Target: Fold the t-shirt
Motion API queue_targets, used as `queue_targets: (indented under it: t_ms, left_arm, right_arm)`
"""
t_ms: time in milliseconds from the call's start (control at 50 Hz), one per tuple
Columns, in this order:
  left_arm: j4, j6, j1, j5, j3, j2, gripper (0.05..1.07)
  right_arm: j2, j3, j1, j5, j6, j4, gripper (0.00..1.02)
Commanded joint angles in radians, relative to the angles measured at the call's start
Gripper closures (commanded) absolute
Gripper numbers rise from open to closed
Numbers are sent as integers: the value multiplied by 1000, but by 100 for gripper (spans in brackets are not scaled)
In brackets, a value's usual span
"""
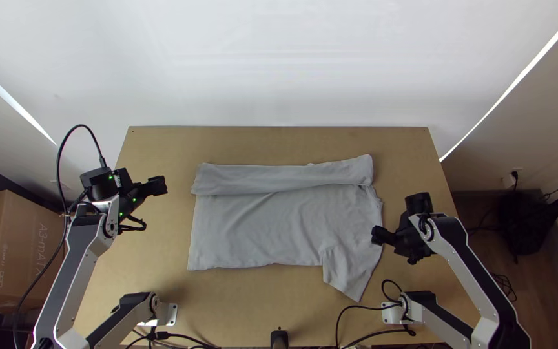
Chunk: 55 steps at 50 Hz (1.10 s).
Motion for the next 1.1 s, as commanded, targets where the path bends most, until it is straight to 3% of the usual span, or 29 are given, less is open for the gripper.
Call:
queue_targets:
  t_ms: [0, 60, 200, 340, 480, 620, 680, 780, 1080]
  left_arm:
    - [-7, -10, -14, 4, 24, -20, 9]
    - [-7, -15, -18, 4, 26, -23, 9]
    - [-13, -16, -26, 4, 26, -25, 9]
    - [-20, -16, -26, 4, 26, -25, 9]
    - [-23, -15, -26, 4, 24, -23, 9]
    - [-62, 21, -35, 4, 35, -14, 9]
    - [-120, 85, -60, 6, 40, -9, 9]
    - [-250, 266, -95, 20, 24, -5, 9]
    - [-738, 620, -166, 27, -40, 24, 10]
  right_arm:
    - [24, -30, -8, -14, 20, -22, 22]
    - [26, -44, -3, -22, 15, -14, 24]
    - [61, -63, -2, -24, 11, 14, 43]
    - [90, -76, 3, -24, 11, 41, 46]
    - [124, -87, 17, -24, 9, 77, 58]
    - [132, -99, 54, -24, 9, 106, 90]
    - [136, -104, 60, -24, 5, 110, 100]
    - [136, -109, 66, -22, -8, 110, 100]
    - [132, -99, 60, -24, -4, 118, 100]
